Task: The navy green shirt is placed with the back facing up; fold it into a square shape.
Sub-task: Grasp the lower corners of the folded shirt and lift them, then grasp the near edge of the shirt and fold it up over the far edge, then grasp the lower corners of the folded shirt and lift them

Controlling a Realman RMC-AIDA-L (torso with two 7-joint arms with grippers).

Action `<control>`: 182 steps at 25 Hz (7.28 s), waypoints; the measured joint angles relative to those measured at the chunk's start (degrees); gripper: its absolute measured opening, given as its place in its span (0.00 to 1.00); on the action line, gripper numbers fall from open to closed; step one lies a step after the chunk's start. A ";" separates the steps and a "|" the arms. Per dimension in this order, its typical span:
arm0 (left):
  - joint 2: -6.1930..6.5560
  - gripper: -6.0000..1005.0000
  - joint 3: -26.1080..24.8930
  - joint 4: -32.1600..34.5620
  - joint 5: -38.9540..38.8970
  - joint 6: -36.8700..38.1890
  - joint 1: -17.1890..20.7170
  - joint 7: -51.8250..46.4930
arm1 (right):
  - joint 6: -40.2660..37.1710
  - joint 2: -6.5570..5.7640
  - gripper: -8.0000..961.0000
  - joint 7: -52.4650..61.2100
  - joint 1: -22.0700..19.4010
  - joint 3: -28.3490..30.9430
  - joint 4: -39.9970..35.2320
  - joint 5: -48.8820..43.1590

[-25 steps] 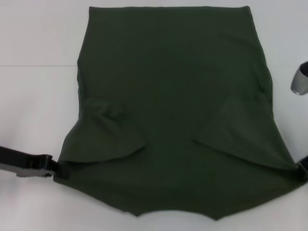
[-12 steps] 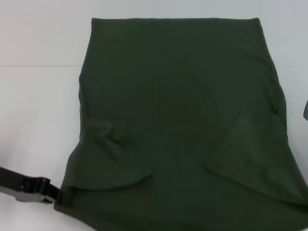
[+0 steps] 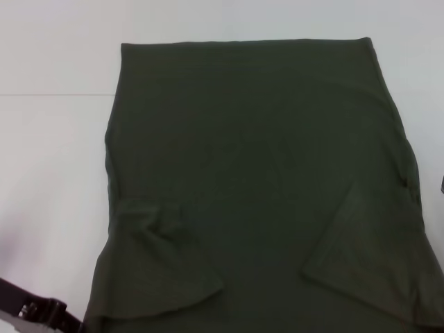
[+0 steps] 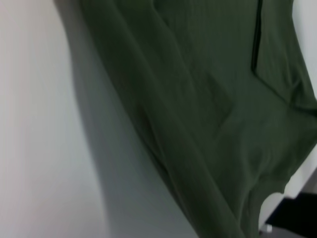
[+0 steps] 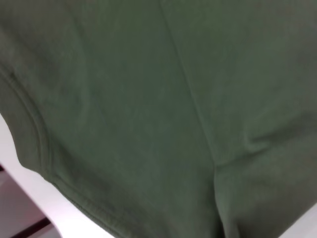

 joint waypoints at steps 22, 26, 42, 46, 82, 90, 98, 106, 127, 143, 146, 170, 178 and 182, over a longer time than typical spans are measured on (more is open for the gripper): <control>0.20 0.04 -7.32 -1.49 -5.69 3.38 -0.17 3.26 | -2.65 -0.25 0.03 -2.19 -0.11 9.75 -0.06 4.50; 0.68 0.05 -13.41 -1.52 -7.01 1.48 -0.19 3.02 | -2.10 -2.38 0.03 -2.17 -0.13 17.18 -0.04 8.13; -0.79 0.04 -21.58 -3.49 -20.05 -13.60 0.58 4.21 | 15.84 -4.13 0.03 -0.25 -2.28 30.45 4.22 20.54; -2.13 0.05 -21.42 -3.59 -22.29 -18.28 0.58 5.51 | 22.81 -3.44 0.03 -0.76 -4.52 30.35 4.43 27.19; -10.97 0.04 -20.60 -7.26 -34.50 -50.23 -4.28 28.88 | 56.45 3.25 0.03 -13.16 -5.37 29.76 16.13 44.81; -11.11 0.04 -20.53 -7.79 -35.51 -53.42 -5.46 30.42 | 58.89 3.15 0.03 -14.91 -4.65 29.30 17.53 47.99; -12.81 0.04 -20.48 -8.45 -35.51 -59.45 -5.83 33.99 | 65.54 3.12 0.03 -16.11 -3.59 25.53 21.77 48.00; -13.22 0.04 -20.46 -9.68 -35.66 -62.72 -6.61 36.91 | 67.72 3.11 0.03 -16.14 -3.43 23.86 22.47 48.01; -13.40 0.20 -20.37 -14.98 -41.33 -71.07 -6.93 41.43 | 67.04 3.11 0.27 -16.07 -5.18 23.68 23.09 47.98; -9.08 0.79 -18.31 -14.15 -40.72 -49.35 -0.52 36.18 | 46.35 -0.56 0.86 -23.81 -13.37 24.55 22.27 63.26; -5.91 0.81 -14.73 -14.05 -40.68 -40.62 2.16 31.25 | 38.78 -1.36 0.95 -27.79 -15.25 24.64 22.26 64.24; -2.96 0.83 -5.22 -7.40 -28.70 -37.60 6.37 21.11 | 25.75 0.13 0.95 -41.41 -19.21 23.74 23.25 56.32; -4.61 0.82 -2.04 -8.13 -28.66 -40.59 4.99 22.77 | 25.84 0.14 0.95 -41.45 -18.91 23.76 23.31 56.32; -5.00 0.81 -0.97 -8.21 -28.66 -41.31 4.57 22.78 | 26.01 0.23 0.95 -41.46 -18.69 23.74 23.32 56.33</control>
